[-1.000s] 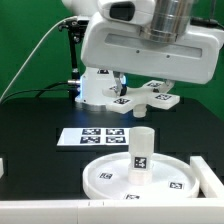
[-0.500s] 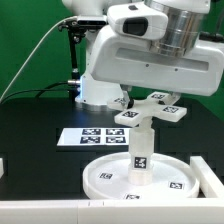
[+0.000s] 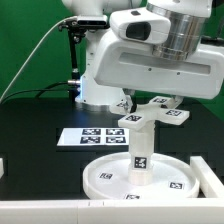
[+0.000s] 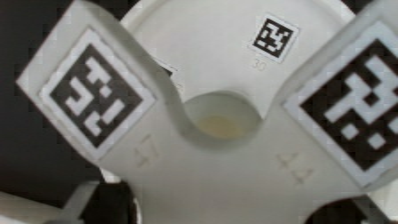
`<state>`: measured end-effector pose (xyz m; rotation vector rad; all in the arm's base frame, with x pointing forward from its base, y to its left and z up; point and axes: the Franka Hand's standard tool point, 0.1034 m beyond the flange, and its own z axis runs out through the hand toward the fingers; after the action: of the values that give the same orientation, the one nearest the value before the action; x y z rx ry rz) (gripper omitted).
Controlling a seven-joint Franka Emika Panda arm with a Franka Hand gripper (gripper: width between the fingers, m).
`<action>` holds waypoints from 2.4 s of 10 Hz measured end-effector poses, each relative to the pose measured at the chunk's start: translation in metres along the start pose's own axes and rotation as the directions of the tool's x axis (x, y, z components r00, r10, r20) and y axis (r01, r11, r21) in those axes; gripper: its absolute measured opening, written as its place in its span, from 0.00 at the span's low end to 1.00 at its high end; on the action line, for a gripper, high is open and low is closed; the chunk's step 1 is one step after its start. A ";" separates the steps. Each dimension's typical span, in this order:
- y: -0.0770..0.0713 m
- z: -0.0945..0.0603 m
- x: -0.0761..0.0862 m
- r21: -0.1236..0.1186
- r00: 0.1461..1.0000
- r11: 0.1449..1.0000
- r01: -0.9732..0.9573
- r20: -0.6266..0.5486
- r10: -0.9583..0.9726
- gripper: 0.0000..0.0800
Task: Assemble round table
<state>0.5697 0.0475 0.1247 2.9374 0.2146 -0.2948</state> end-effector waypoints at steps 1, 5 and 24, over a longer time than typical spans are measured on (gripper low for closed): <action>0.001 0.000 0.000 0.000 1.000 1.000 -0.002 0.001 0.002 0.56; 0.002 0.001 -0.001 0.003 1.000 1.000 -0.004 -0.017 0.004 0.56; 0.003 0.012 -0.010 0.003 0.999 1.000 0.009 -0.032 -0.009 0.56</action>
Offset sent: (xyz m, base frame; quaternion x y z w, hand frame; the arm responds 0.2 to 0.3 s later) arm -0.0142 -0.0036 -0.0102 -0.0089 0.0109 0.0042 0.9999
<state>0.5583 0.0409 0.1153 2.9465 0.2320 -0.2494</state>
